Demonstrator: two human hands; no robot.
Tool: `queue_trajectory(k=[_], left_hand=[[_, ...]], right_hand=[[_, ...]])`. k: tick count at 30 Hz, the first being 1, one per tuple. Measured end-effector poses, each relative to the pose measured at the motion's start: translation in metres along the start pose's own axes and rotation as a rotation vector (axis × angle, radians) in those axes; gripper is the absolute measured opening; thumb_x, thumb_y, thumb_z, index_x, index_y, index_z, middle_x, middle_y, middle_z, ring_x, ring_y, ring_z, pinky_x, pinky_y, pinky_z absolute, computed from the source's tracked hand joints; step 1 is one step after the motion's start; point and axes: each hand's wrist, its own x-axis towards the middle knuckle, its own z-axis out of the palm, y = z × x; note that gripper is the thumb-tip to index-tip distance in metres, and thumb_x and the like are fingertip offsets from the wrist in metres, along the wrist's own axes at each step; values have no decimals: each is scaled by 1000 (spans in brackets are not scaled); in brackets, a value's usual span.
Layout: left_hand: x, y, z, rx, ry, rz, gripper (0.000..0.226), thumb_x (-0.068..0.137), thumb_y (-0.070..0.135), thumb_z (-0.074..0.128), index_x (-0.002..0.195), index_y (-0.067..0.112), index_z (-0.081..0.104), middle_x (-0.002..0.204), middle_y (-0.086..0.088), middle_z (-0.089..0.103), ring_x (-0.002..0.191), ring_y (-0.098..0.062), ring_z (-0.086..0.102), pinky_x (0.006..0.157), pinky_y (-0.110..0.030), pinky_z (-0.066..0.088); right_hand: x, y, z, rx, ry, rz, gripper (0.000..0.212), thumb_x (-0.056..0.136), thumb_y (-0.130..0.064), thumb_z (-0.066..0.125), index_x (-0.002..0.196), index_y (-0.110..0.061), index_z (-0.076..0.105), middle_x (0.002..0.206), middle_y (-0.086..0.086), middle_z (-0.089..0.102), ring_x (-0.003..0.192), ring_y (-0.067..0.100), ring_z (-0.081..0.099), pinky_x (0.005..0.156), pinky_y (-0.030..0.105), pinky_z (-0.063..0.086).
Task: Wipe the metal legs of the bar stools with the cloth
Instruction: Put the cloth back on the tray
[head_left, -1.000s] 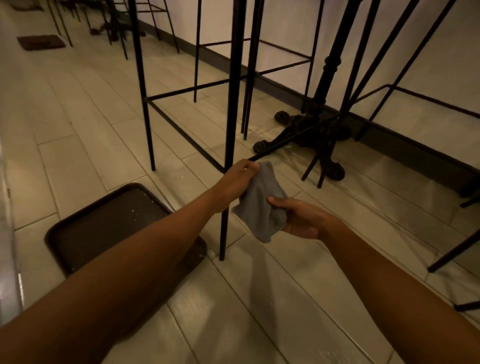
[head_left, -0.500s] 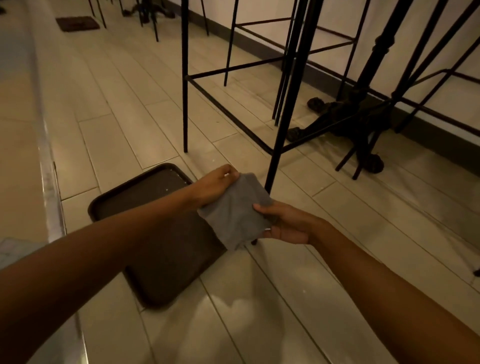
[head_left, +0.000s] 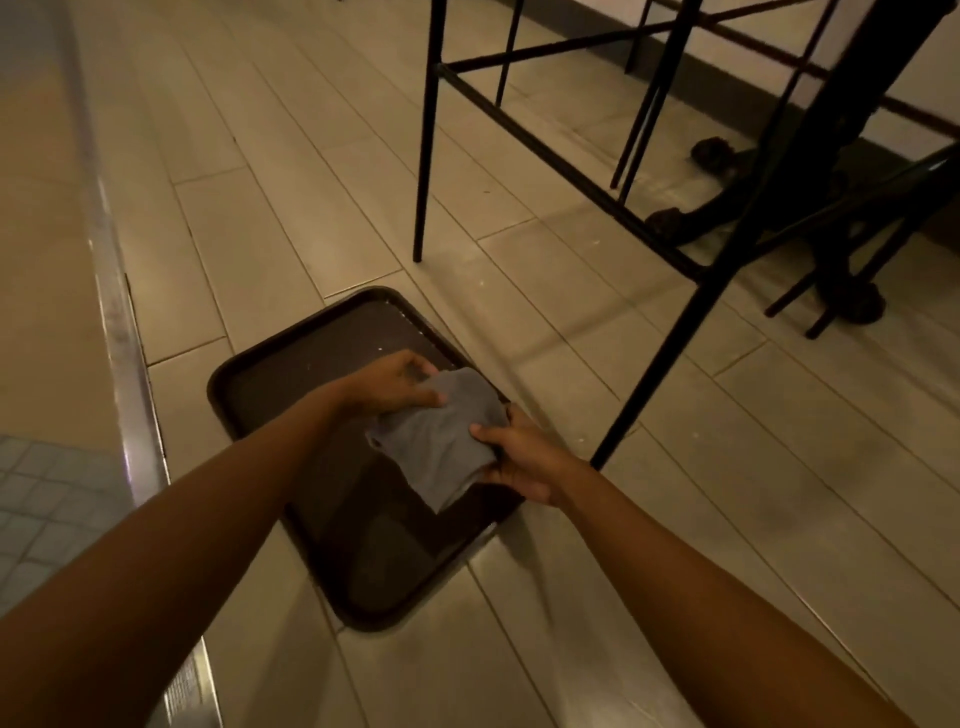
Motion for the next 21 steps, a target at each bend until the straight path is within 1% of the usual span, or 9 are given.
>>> queue_trajectory(k=[5, 8, 10, 12, 14, 16, 18, 20, 21], left_hand=[[16, -43, -2, -9, 34, -16, 37, 80, 3, 66, 113, 16, 56, 113, -9, 56, 101, -23, 55, 85, -31, 46], [24, -60, 4, 9, 110, -21, 38, 82, -1, 60, 117, 14, 57, 123, -12, 55, 110, -26, 54, 92, -35, 46], [26, -67, 11, 38, 140, -33, 40, 84, -4, 55, 120, 13, 56, 128, -11, 53, 116, -25, 52, 92, -31, 43], [27, -73, 19, 86, 158, -39, 42, 86, -7, 50, 124, 12, 55, 131, -11, 53, 119, -24, 50, 93, -28, 40], [29, -77, 25, 148, 168, -36, 44, 88, -7, 46, 128, 12, 52, 135, -10, 50, 123, -24, 47, 100, -30, 37], [30, -80, 30, 204, 175, -45, 46, 90, -4, 43, 132, 14, 49, 138, -10, 48, 125, -26, 45, 104, -34, 35], [32, -83, 34, 251, 188, -55, 46, 92, -1, 41, 135, 15, 46, 139, -12, 47, 126, -28, 44, 105, -36, 34], [32, -83, 37, 289, 188, -65, 46, 94, 3, 40, 139, 15, 40, 141, -13, 44, 128, -29, 42, 107, -37, 33], [32, -83, 39, 306, 190, -74, 46, 95, 5, 39, 141, 14, 36, 143, -14, 42, 131, -28, 40, 109, -38, 31]], right_hand=[[33, 26, 13, 3, 22, 64, 45, 92, -1, 48, 131, -15, 30, 135, 12, 38, 116, 30, 48, 82, 46, 52], [47, 39, 19, 22, 32, 84, 40, 93, 4, 42, 125, -18, 33, 130, 10, 37, 120, 32, 46, 90, 48, 50], [52, 45, 22, 17, 64, 94, 40, 92, 6, 40, 124, -18, 34, 123, 7, 38, 120, 32, 45, 91, 47, 50], [55, 48, 24, -22, 100, 76, 40, 92, 6, 40, 127, -14, 35, 119, 7, 39, 112, 28, 48, 85, 42, 52], [57, 49, 25, -70, 116, 50, 39, 92, 3, 42, 128, -10, 36, 117, 8, 43, 101, 24, 50, 81, 39, 53], [56, 49, 26, -169, 117, 39, 33, 94, -2, 44, 125, -11, 38, 111, 5, 44, 93, 20, 52, 79, 38, 55], [57, 48, 27, -370, 128, 14, 28, 95, -10, 44, 123, -13, 41, 111, 4, 45, 86, 18, 55, 73, 37, 58], [60, 50, 28, -606, 159, -64, 30, 96, -16, 45, 125, -12, 43, 117, 7, 49, 92, 24, 58, 73, 38, 57], [61, 51, 28, -713, 178, -113, 31, 95, -18, 45, 125, -11, 45, 120, 9, 50, 100, 27, 57, 79, 40, 56]])
